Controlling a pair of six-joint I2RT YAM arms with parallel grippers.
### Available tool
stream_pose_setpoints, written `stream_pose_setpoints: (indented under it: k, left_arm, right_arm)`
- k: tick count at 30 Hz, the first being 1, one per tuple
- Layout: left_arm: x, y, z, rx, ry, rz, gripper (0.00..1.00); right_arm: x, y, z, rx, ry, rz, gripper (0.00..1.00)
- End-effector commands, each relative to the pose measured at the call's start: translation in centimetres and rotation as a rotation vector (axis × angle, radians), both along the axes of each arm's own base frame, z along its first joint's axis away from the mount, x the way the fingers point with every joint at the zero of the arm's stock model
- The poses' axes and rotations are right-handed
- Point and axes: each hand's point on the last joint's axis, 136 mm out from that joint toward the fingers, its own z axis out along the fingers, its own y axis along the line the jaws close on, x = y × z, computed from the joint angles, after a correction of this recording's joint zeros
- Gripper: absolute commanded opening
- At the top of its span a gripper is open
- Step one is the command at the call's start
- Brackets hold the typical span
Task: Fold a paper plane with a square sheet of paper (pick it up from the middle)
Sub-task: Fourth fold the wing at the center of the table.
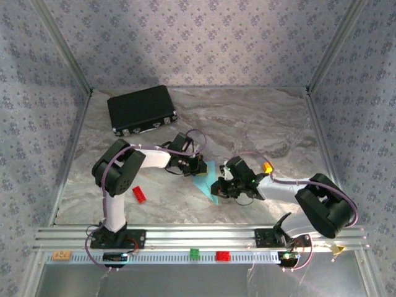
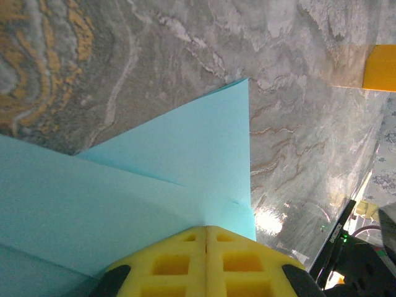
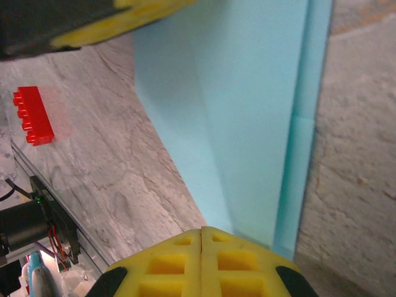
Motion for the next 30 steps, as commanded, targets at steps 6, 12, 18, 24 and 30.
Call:
stream_pose_setpoints:
  k: [6,12,18,24,30]
  left_arm:
    - [-0.6,1.7,-2.7,0.087,0.045,0.021,0.00]
    - [-0.5,1.8,-3.1,0.093,0.050,0.023,0.00]
    - [-0.5,1.8,-3.2,0.092,0.052,0.024,0.00]
    - [-0.5,1.8,-3.2,0.093,0.053,0.026,0.00]
    - [-0.5,1.7,-3.0,0.088,0.049,0.026,0.00]
  right_arm:
    - [-2.4,-1.7,-2.7,-0.047,0.069,-0.011,0.05]
    - [-4.9,-3.8,-3.5,-0.064,0.090,-0.030,0.05]
    - [-5.0,-4.7,-1.8,-0.062,0.040,-0.042,0.05]
    - [-2.5,-2.4,2.5,0.023,-0.061,-0.034,0.05]
    - [-1.2,-0.1,1.9,0.024,-0.042,0.001,0.04]
